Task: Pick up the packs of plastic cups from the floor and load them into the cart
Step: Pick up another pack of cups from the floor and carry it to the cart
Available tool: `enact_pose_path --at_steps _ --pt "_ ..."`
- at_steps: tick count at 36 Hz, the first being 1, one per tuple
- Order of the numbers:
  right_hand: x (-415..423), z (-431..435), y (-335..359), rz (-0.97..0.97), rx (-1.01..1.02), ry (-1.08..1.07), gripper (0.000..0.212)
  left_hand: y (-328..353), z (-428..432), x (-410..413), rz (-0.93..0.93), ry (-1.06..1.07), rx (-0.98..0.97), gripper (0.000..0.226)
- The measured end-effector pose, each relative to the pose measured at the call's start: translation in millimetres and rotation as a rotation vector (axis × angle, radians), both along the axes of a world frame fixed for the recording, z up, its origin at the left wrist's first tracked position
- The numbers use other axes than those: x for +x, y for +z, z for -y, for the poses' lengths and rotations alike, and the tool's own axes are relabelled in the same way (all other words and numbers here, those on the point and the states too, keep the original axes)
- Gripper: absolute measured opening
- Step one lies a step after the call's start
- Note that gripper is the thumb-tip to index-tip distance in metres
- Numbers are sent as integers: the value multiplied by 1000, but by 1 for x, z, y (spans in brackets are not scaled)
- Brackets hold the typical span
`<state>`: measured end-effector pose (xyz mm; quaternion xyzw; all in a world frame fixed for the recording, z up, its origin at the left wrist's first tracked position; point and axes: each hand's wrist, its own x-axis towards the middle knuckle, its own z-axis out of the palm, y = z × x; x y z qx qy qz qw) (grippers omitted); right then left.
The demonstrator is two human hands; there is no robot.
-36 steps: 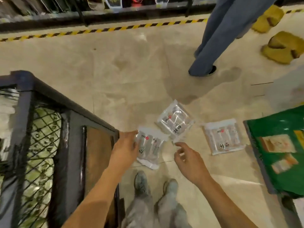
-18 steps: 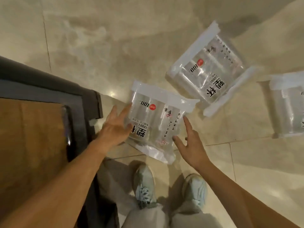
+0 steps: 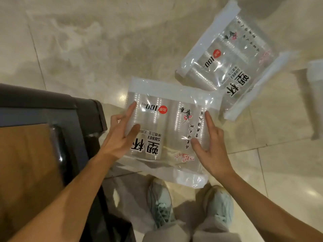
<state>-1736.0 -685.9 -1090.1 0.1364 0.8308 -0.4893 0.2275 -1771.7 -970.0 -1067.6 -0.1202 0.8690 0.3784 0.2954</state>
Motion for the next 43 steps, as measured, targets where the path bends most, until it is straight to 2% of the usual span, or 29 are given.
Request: enact_pose_path --at_steps 6,11,17,22,31,35,43 --pt "-19 -28 113 -61 5 -64 83 109 -28 -16 -77 4 100 60" --pt "-41 -71 237 -143 26 -102 81 236 -76 -48 -138 15 192 57" --pt "-63 -141 417 -284 40 -164 77 421 -147 -92 -215 -102 215 57" --pt "-51 -207 576 -379 80 -242 74 588 -213 -109 -270 -282 293 58" --pt "36 -307 817 -491 134 -423 70 816 -323 -81 -369 -544 359 66" --pt "81 -334 888 -515 191 -522 67 876 -367 -64 -463 -664 317 65" --pt "200 -352 991 -545 323 -832 69 968 -453 -26 -538 -990 457 67"
